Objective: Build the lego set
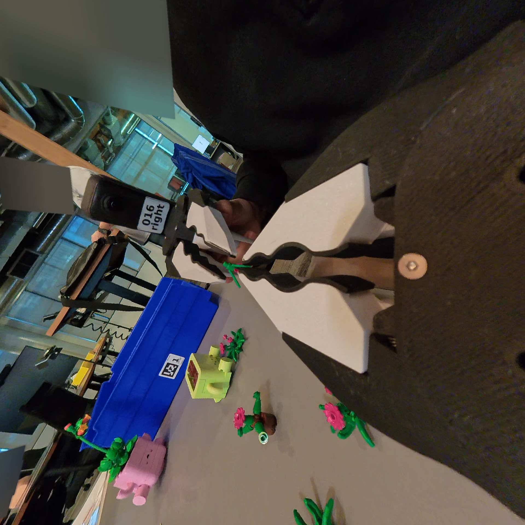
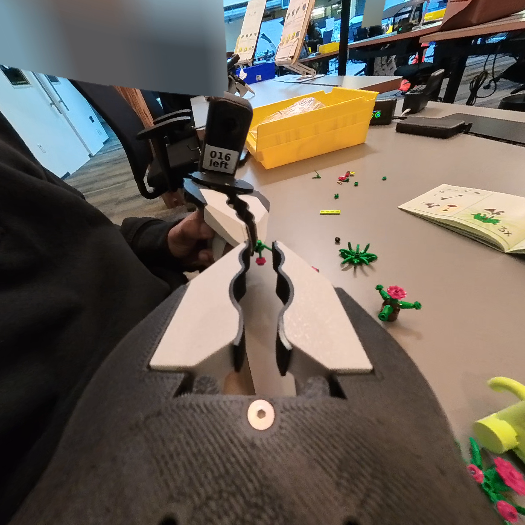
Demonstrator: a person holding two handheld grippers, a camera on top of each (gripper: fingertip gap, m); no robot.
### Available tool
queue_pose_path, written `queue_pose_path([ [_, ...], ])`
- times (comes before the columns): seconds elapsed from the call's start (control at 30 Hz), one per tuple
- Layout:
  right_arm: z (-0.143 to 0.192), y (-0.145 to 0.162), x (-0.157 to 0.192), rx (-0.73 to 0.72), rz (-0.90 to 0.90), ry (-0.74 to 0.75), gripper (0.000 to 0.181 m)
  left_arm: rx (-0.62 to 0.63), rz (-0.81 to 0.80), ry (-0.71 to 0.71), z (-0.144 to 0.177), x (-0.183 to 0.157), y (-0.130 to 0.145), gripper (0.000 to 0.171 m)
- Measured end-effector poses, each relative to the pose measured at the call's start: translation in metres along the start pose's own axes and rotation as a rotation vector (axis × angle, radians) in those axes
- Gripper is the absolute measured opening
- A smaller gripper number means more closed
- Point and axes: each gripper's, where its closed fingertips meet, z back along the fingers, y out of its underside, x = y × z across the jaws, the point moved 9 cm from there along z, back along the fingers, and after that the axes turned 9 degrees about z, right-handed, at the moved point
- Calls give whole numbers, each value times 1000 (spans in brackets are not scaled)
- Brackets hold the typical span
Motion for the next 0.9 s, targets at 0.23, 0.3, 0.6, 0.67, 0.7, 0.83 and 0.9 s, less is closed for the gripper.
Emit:
queue_pose_path([
  [0.23,-1,3,-2,-4,-45,-33,4,4,-9,-4,-2,0,1,0],
  [0.3,-1,3,-2,-6,-53,-34,4,6,-7,-4,-2,0,1,0],
  [0.6,15,6,-15,35,-58,85,2,-54,35,-42,3,7,-2,19],
  [0.67,19,15,-19,137,8,167,2,-79,46,-67,8,10,-4,18],
  [0.7,19,21,-20,196,52,207,2,-91,51,-87,10,12,-5,16],
  [0.83,8,43,-13,383,200,272,2,-128,66,-126,17,17,-8,0],
  [0.9,1,50,-10,450,256,280,2,-129,79,-136,18,19,-8,0],
])
